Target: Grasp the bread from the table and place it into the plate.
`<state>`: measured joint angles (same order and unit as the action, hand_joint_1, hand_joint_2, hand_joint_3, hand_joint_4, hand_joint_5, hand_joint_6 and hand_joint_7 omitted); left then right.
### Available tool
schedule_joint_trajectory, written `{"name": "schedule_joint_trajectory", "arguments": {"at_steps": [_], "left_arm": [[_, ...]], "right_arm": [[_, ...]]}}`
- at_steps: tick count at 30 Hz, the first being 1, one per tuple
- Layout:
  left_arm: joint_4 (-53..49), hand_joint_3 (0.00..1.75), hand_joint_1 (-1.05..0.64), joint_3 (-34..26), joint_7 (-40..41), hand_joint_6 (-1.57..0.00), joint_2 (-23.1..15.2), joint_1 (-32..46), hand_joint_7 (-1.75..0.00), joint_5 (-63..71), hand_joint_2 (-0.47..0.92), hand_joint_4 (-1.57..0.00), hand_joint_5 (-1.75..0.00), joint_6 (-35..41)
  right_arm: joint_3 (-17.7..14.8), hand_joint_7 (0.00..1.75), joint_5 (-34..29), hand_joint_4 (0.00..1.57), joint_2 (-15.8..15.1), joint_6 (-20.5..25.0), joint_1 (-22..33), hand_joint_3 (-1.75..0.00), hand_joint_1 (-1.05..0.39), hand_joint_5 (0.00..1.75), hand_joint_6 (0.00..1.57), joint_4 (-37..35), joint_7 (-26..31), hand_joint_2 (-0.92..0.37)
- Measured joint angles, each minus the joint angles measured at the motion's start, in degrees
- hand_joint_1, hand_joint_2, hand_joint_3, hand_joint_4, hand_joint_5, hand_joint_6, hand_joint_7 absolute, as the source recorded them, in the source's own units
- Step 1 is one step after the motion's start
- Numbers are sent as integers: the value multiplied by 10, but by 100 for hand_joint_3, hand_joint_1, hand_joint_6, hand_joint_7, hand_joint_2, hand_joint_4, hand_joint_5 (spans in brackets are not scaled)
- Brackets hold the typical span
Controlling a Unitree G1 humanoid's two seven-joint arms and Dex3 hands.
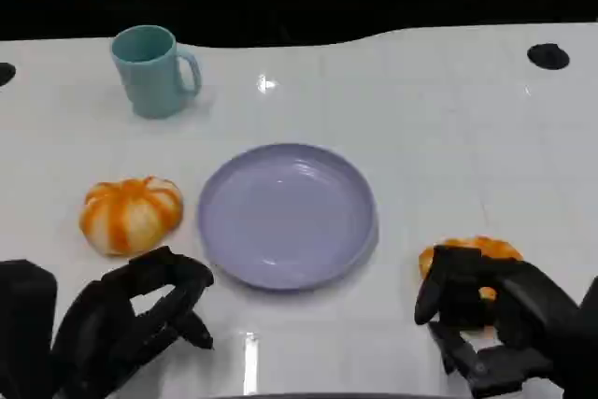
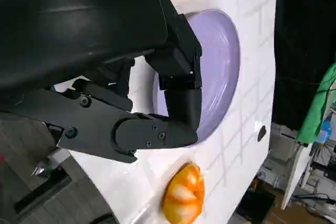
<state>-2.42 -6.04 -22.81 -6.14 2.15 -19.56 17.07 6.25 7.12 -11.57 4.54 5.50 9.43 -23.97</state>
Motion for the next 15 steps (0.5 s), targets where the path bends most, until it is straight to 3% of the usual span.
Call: {"name": "schedule_joint_trajectory", "arguments": {"at_steps": [5,15], "left_arm": [[5,32,-48,0,0,-70,0,0,-124,0,92,-68,-165,1],[6,32,-46,-1,0,-68,0,0,-124,-1,92,-66,-166,6]], "right_arm": [[-4,158,37,83,-1,16,-5,-139,-19,175,65,0,-31,-38],[-8,154,35,81,-5,16,-8,-140,-22,175,67,-4,-41,-36]]}}
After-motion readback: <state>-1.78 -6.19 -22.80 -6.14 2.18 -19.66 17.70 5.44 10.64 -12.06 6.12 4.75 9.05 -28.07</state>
